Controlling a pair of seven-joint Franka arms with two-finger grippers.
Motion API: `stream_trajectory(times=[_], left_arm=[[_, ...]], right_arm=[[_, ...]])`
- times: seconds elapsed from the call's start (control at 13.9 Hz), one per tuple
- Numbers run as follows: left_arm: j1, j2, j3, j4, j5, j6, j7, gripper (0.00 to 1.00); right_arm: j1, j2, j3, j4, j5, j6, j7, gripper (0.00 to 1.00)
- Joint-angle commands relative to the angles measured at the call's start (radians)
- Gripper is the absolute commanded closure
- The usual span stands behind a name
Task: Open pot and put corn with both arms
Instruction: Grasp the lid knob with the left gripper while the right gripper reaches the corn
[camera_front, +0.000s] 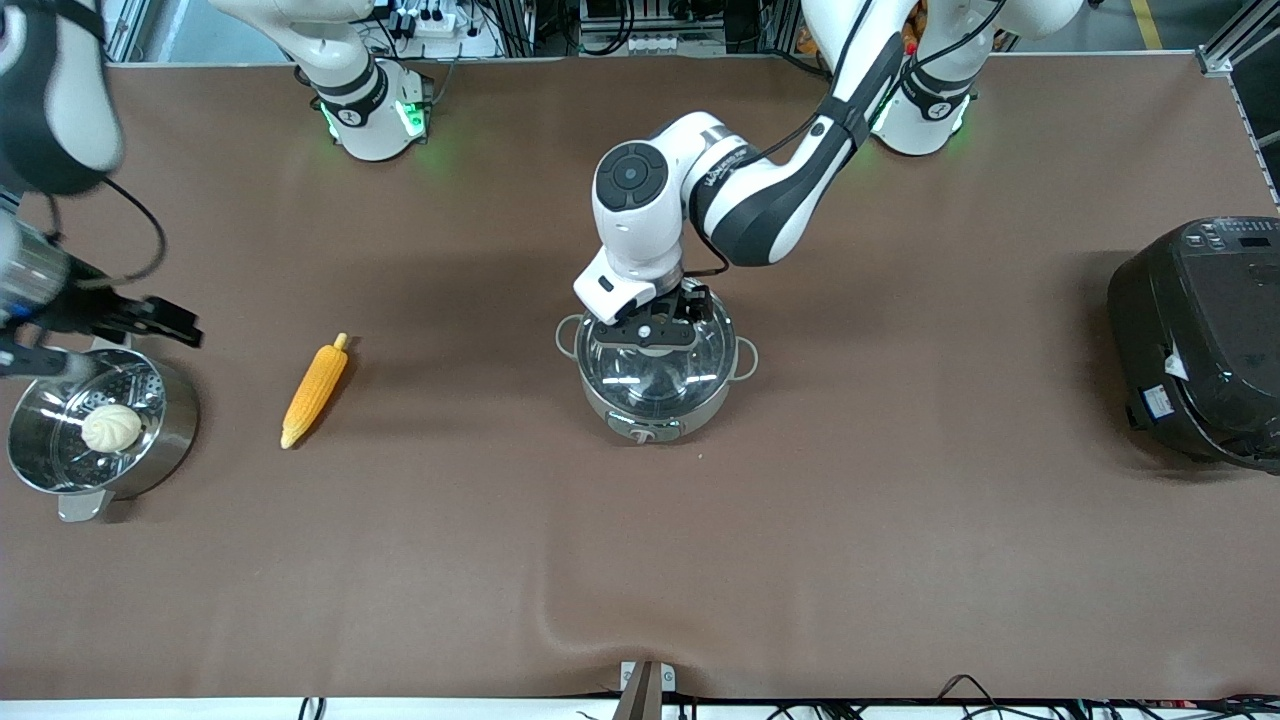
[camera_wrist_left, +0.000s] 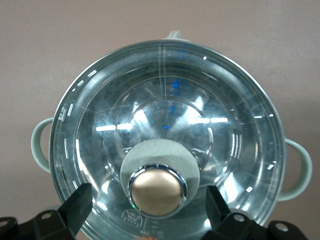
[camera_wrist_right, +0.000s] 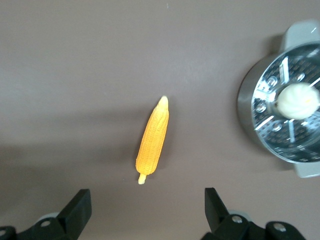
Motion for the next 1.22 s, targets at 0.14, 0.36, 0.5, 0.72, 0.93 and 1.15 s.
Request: stream_trajectory(times=[0.14, 0.36, 0.5, 0.72, 0.93, 1.15], left_arm=[[-0.012, 0.025, 0.007, 0.026, 0.03, -0.003, -0.005, 0.0], [-0.012, 0.04, 0.005, 0.027, 0.027, 0.017, -0.023, 0.0], [-0.012, 0.042, 0.002, 0.029, 0.015, 0.019, -0.095, 0.99], [-0.011, 0.034, 0.002, 0.029, 0.013, 0.019, -0.111, 1.0], [-0.011, 0.028, 0.002, 0.027, 0.011, 0.019, -0.111, 1.0], [-0.004, 0.008, 0.002, 0.029, 0.011, 0.016, -0.114, 1.0]], right_arm=[[-0.002, 0.077, 0.005, -0.136, 0.052, 0.132, 0.097, 0.0], [-0.006, 0.178, 0.005, -0.248, 0.083, 0.356, 0.096, 0.0], [-0.005, 0.27, 0.005, -0.299, 0.083, 0.514, 0.097, 0.0], [-0.014, 0.325, 0.005, -0.299, 0.127, 0.551, 0.119, 0.0], [-0.012, 0.331, 0.003, -0.296, 0.196, 0.537, 0.119, 0.0], [-0.002, 0.33, 0.003, -0.288, 0.196, 0.525, 0.117, 0.28]])
